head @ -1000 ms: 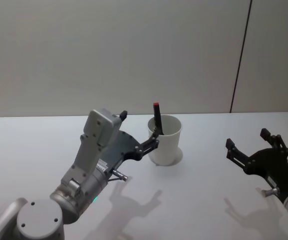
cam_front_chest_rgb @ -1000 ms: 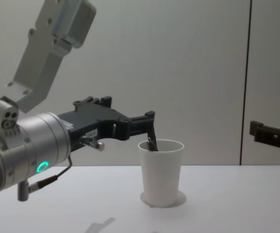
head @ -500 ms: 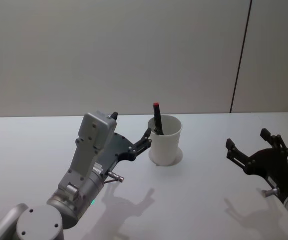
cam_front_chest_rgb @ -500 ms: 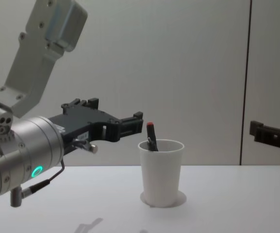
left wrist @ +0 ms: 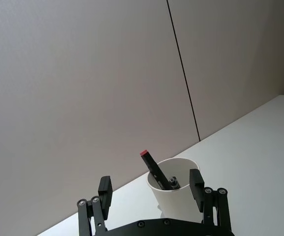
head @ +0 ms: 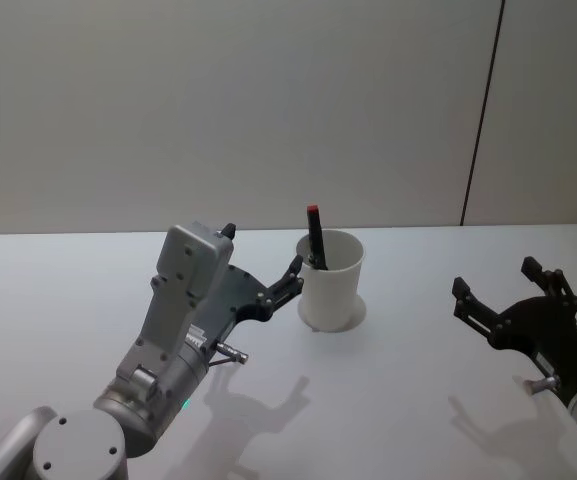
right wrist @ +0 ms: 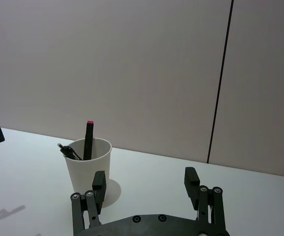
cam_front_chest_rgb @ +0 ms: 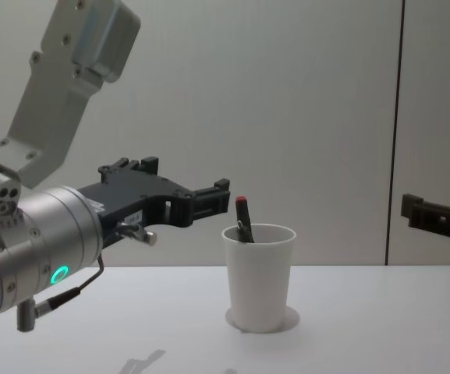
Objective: Place the pen into the pen holder.
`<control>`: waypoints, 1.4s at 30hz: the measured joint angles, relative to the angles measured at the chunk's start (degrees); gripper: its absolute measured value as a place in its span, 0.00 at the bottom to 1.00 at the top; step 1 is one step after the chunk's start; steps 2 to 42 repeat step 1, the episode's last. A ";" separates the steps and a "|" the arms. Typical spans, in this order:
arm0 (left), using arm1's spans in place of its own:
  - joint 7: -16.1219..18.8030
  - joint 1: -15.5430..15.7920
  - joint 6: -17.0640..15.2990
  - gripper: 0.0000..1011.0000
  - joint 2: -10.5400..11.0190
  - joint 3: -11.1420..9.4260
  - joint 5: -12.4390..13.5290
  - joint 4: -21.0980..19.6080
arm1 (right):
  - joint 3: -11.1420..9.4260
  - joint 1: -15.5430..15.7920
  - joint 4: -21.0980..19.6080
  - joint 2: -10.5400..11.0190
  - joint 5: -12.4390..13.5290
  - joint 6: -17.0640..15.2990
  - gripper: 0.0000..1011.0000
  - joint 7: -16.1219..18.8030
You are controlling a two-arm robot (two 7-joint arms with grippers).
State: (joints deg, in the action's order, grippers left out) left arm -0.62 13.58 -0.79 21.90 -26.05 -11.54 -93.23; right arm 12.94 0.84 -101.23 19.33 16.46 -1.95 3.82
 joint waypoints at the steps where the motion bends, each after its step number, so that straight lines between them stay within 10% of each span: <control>1: 0.00 0.01 0.00 0.99 0.00 0.00 0.00 0.00 | 0.00 0.00 0.00 0.00 0.00 0.00 0.99 0.00; 42: 0.00 0.01 0.00 0.99 0.00 0.00 0.00 0.00 | 0.00 0.00 0.00 0.00 0.00 0.00 0.99 0.00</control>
